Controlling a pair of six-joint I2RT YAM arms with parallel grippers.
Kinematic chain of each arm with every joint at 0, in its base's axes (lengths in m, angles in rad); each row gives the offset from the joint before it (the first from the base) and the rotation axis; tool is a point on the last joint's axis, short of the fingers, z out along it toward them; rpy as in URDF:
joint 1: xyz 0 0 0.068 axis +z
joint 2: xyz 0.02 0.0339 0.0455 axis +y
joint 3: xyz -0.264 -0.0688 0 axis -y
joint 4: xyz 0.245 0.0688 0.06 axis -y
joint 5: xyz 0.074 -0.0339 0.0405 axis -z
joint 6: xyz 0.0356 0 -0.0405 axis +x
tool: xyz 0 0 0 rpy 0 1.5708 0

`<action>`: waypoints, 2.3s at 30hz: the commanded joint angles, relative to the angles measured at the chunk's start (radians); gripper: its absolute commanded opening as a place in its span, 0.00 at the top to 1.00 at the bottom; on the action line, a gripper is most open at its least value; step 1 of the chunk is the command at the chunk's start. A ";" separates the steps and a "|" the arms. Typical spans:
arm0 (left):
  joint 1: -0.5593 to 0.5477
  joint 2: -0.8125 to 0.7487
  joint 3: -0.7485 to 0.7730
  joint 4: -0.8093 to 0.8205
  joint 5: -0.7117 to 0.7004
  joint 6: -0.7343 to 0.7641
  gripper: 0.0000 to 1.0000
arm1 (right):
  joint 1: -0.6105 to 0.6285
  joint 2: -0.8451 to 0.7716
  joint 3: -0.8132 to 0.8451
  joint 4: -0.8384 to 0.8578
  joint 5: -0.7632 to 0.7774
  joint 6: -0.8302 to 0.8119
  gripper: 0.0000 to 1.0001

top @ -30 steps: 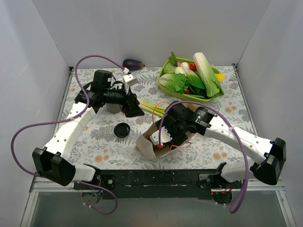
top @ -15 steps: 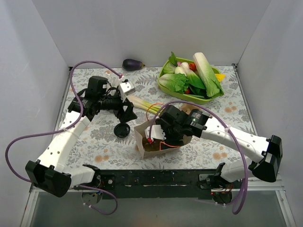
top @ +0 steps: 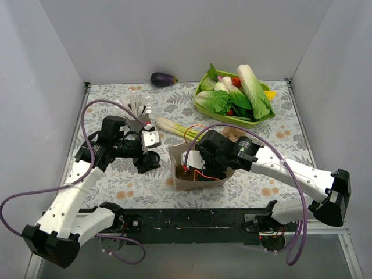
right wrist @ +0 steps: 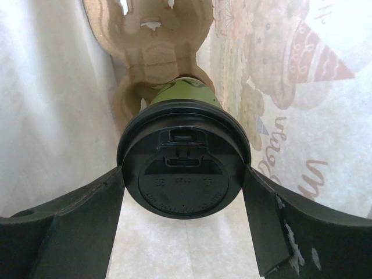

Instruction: Pack the takeout coffee

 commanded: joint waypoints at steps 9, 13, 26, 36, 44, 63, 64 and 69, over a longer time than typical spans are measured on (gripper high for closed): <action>0.000 0.026 -0.152 0.259 0.041 0.025 0.24 | 0.023 -0.179 -0.137 0.085 -0.017 -0.075 0.99; 0.002 0.029 -0.175 0.266 0.062 0.022 0.24 | 0.029 -0.224 -0.192 0.140 -0.014 -0.099 0.99; -0.004 0.080 -0.274 0.329 0.148 0.115 0.24 | 0.035 -0.378 -0.284 0.180 -0.049 -0.156 0.99; 0.000 0.149 -0.234 0.335 0.136 0.128 0.25 | 0.033 -0.332 -0.266 0.105 -0.074 -0.190 0.99; 0.002 0.146 -0.232 0.322 0.126 0.131 0.25 | 0.032 -0.309 -0.224 -0.027 -0.147 -0.236 0.99; 0.003 0.164 -0.223 0.332 0.111 0.117 0.25 | -0.097 -0.210 -0.183 -0.143 -0.330 -0.380 0.99; 0.003 0.169 -0.220 0.331 0.108 0.115 0.25 | -0.105 -0.204 -0.181 -0.153 -0.338 -0.392 0.99; 0.006 0.181 -0.185 0.335 0.094 0.079 0.25 | -0.141 -0.180 -0.149 -0.157 -0.331 -0.422 0.99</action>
